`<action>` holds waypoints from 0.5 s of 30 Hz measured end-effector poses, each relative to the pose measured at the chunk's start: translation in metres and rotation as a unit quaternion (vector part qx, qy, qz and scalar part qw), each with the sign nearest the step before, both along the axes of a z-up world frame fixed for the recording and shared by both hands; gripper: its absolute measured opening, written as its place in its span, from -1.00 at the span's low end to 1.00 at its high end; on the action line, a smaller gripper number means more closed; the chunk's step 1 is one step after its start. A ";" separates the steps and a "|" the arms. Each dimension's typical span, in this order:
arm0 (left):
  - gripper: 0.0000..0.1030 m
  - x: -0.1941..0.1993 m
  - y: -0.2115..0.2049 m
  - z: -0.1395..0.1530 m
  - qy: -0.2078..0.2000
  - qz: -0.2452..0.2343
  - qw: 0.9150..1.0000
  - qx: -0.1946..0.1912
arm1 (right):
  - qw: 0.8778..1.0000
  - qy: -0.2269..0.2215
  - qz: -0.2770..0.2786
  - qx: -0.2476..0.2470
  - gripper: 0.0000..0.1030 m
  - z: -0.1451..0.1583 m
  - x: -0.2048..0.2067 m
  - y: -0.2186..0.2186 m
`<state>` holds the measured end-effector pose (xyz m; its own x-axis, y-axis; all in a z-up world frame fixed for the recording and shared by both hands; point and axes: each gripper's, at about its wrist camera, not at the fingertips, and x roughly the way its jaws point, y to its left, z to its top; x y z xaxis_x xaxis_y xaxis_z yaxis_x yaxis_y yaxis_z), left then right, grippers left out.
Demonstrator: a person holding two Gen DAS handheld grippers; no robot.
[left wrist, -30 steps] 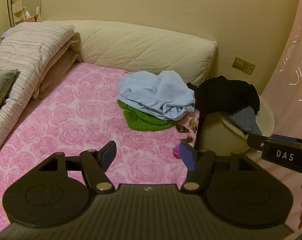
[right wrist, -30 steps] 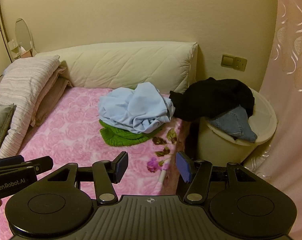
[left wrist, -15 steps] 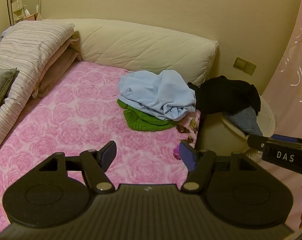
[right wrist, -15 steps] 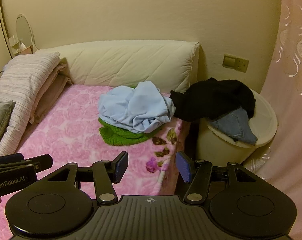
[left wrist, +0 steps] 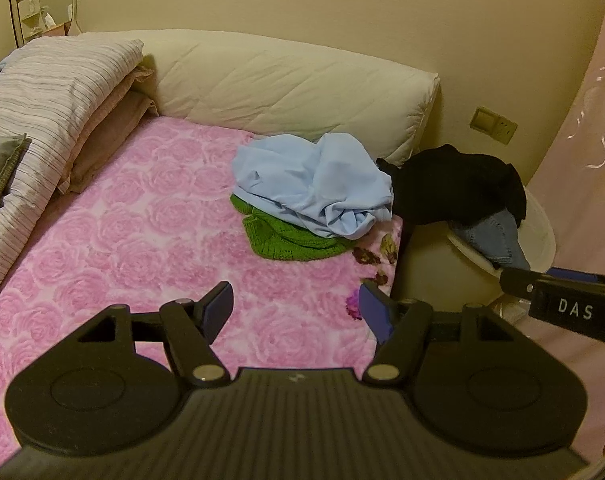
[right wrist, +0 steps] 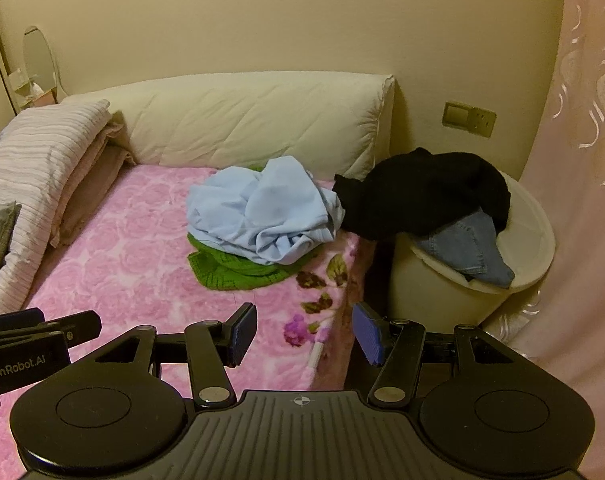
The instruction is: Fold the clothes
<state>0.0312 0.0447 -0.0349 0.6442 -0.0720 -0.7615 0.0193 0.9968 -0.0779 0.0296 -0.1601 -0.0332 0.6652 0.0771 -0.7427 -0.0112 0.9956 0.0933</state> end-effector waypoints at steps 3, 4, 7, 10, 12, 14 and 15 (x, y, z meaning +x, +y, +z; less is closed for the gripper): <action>0.28 0.009 -0.001 -0.004 0.006 -0.001 1.000 0.000 | 1.000 0.006 0.000 0.000 0.11 -0.004 0.007 -0.002; 0.28 0.012 -0.001 -0.006 0.009 -0.001 1.000 0.000 | 1.000 0.008 0.000 0.001 0.11 -0.006 0.009 -0.002; 0.28 0.021 -0.003 -0.011 0.014 -0.001 1.000 -0.001 | 1.000 0.015 -0.009 0.001 0.11 -0.011 0.017 -0.005; 0.28 0.030 -0.004 -0.016 0.016 -0.001 1.000 -0.002 | 1.000 0.023 -0.009 0.000 0.11 -0.017 0.028 -0.006; 0.28 0.037 -0.004 -0.019 0.019 0.000 1.000 -0.002 | 1.000 0.028 -0.007 -0.001 0.11 -0.022 0.036 -0.007; 0.28 0.045 -0.004 -0.023 0.023 0.002 1.000 0.000 | 0.999 0.033 -0.004 -0.001 0.11 -0.026 0.047 -0.007; 0.28 0.049 -0.005 -0.025 0.025 0.003 1.000 0.000 | 0.999 0.036 -0.003 0.000 0.11 -0.029 0.052 -0.008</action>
